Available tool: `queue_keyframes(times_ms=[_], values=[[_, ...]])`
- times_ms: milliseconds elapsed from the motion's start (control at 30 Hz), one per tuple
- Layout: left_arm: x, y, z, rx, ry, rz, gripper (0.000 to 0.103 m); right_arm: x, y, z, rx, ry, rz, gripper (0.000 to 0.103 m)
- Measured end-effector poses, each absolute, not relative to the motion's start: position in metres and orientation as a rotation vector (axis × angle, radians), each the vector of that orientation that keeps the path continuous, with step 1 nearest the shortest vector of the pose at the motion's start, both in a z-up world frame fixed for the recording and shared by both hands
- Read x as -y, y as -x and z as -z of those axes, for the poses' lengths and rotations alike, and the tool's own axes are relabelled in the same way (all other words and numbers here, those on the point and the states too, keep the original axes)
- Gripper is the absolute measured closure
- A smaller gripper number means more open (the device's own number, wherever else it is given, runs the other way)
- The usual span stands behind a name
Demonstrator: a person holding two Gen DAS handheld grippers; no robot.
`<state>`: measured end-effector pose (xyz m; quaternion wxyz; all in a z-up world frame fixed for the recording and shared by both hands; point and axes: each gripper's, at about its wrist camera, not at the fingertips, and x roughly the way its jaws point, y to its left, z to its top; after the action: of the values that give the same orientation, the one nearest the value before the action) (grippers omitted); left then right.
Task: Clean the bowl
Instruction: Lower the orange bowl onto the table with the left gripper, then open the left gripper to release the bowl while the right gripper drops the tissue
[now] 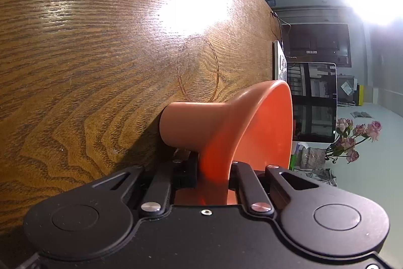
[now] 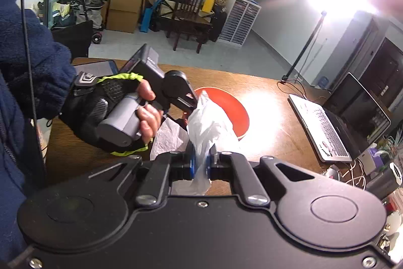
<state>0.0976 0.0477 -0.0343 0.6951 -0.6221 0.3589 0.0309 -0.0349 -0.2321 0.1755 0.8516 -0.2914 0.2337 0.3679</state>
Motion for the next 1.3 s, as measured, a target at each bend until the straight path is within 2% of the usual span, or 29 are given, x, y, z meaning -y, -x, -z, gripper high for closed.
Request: queue_keyframes(times_ms=[133,200,300,433,600,733,867,933,1000,1033,1067,1100,1300], values=[[-0.043,-0.1,0.03,-0.819,1.372,-0.051,0.088,0.224,0.018,-0.167,-0.506,0.562,-0.738,0.096],[-0.045,-0.097,0.024,-0.819,1.37,-0.031,0.064,0.22,0.01,-0.158,-0.512,0.549,-0.722,0.096],[-0.049,-0.09,0.012,-0.814,1.323,0.037,0.048,0.214,-0.003,-0.146,-0.519,0.536,-0.676,0.096],[-0.049,-0.077,-0.011,-0.823,1.184,0.115,0.045,0.215,-0.028,-0.142,-0.515,0.483,-0.556,0.096],[-0.044,-0.045,-0.038,-0.874,0.822,0.093,0.045,0.221,-0.096,-0.138,-0.627,0.373,-0.316,0.095],[-0.045,-0.024,-0.046,-0.88,0.736,0.021,0.045,0.229,-0.16,-0.119,-0.772,0.209,-0.262,0.095],[-0.046,-0.008,-0.058,-0.886,0.662,-0.031,0.045,0.223,-0.205,-0.09,-0.854,0.192,-0.256,0.095],[-0.047,-0.004,-0.064,-0.895,0.637,-0.068,0.045,0.223,-0.221,-0.076,-0.902,0.202,-0.236,0.087],[-0.055,-0.001,-0.067,-0.919,0.645,-0.122,0.045,0.222,-0.231,-0.065,-0.937,0.201,-0.214,0.06],[-0.06,0.0,-0.067,-0.92,0.652,-0.126,0.045,0.222,-0.238,-0.055,-0.964,0.2,-0.209,0.055],[-0.063,0.001,-0.07,-0.912,0.658,-0.125,0.045,0.222,-0.239,-0.051,-0.981,0.199,-0.21,0.038],[-0.066,0.003,-0.073,-0.901,0.655,-0.126,0.045,0.223,-0.24,-0.047,-0.997,0.199,-0.211,0.029],[-0.066,0.002,-0.088,-0.857,0.622,-0.132,0.045,0.226,-0.233,-0.043,-1.001,0.188,-0.189,0.027]])
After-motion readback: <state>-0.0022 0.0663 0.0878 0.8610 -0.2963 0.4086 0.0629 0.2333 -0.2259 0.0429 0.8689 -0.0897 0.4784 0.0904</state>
